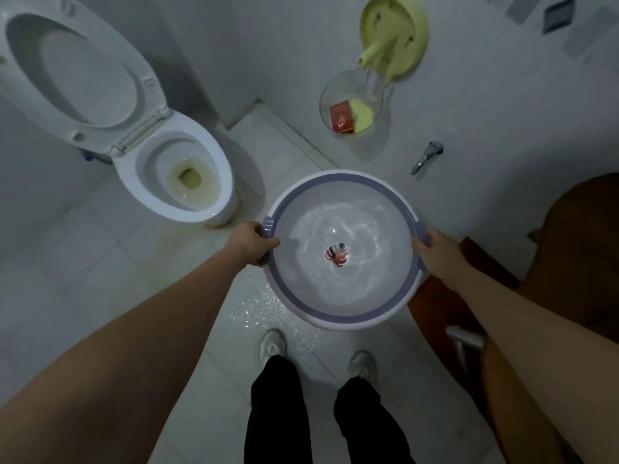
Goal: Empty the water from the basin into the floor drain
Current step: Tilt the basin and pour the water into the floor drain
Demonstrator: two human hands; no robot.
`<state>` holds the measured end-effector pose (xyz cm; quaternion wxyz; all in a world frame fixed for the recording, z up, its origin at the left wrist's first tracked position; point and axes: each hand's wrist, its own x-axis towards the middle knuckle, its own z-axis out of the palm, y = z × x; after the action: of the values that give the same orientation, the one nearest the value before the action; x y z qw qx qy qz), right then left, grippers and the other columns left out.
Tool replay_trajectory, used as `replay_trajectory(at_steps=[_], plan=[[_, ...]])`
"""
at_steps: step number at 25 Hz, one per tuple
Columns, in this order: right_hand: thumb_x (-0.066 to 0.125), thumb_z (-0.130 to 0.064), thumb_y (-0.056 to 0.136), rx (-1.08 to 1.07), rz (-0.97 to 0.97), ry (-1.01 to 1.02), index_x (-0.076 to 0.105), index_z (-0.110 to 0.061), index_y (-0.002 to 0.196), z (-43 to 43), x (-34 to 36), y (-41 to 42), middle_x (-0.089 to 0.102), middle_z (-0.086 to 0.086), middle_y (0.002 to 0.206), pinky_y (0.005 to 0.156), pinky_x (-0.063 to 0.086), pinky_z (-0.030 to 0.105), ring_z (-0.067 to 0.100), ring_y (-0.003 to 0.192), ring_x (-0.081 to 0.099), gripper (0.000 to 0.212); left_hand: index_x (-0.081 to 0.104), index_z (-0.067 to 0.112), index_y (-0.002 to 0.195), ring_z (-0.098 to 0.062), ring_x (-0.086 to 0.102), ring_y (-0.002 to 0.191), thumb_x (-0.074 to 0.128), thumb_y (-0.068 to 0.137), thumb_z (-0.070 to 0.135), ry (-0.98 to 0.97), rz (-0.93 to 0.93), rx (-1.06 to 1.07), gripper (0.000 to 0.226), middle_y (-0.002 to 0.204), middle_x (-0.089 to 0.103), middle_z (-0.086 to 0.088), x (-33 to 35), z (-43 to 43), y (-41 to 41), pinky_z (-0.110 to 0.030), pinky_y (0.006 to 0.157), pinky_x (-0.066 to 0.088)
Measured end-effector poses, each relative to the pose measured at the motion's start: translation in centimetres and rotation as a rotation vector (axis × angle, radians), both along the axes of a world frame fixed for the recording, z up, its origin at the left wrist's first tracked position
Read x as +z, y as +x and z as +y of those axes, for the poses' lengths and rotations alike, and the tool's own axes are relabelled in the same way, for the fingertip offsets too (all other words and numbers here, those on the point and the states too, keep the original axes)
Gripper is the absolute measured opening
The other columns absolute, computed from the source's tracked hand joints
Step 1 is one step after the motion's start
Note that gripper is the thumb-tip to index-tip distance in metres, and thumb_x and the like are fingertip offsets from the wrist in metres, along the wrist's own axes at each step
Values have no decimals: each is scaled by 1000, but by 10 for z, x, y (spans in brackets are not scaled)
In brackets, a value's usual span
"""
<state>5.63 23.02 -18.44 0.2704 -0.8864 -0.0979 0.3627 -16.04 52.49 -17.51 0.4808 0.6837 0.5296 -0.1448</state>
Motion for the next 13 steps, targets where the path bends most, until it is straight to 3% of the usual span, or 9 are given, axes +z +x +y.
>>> replay_trajectory(at_steps=[2, 4, 6, 10, 13], plan=[[51, -23, 97, -25, 12, -19, 54, -7, 95, 5, -32, -5, 56, 6, 88, 75, 40, 31, 24, 84, 54, 17, 57, 15, 84, -24, 66, 71, 75, 82, 13, 2, -15, -11, 19, 86, 64, -10, -37, 8, 6, -34, 52, 60], [52, -20, 98, -69, 4, 12, 54, -2, 123, 8, -69, -7, 58, 8, 106, 79, 39, 27, 24, 100, 56, 31, 56, 15, 79, -26, 66, 69, 75, 81, 11, -2, -25, -24, 20, 85, 65, -12, -80, 16, 12, -37, 54, 60], [51, -20, 98, -78, -6, 25, 47, -5, 137, 10, -111, -9, 58, 9, 118, 82, 39, 25, 22, 106, 54, 42, 55, 15, 78, -29, 66, 70, 74, 81, 11, -6, -23, -38, 19, 85, 65, -14, -127, 22, 16, -37, 55, 60], [51, -22, 98, -72, -21, -39, 51, -2, 129, 7, -214, -11, 61, 17, 121, 78, 40, 27, 24, 100, 56, 37, 57, 16, 84, -24, 67, 69, 74, 82, 16, -4, 31, -91, 17, 87, 66, -11, -225, 27, 17, -26, 44, 55], [51, -26, 98, -96, -15, -95, 53, 0, 122, 1, -292, -17, 62, 18, 114, 72, 40, 26, 23, 92, 55, 36, 58, 12, 95, -29, 69, 75, 74, 83, 16, -2, 53, -133, 20, 89, 65, -11, -296, 29, 20, -36, 57, 61]])
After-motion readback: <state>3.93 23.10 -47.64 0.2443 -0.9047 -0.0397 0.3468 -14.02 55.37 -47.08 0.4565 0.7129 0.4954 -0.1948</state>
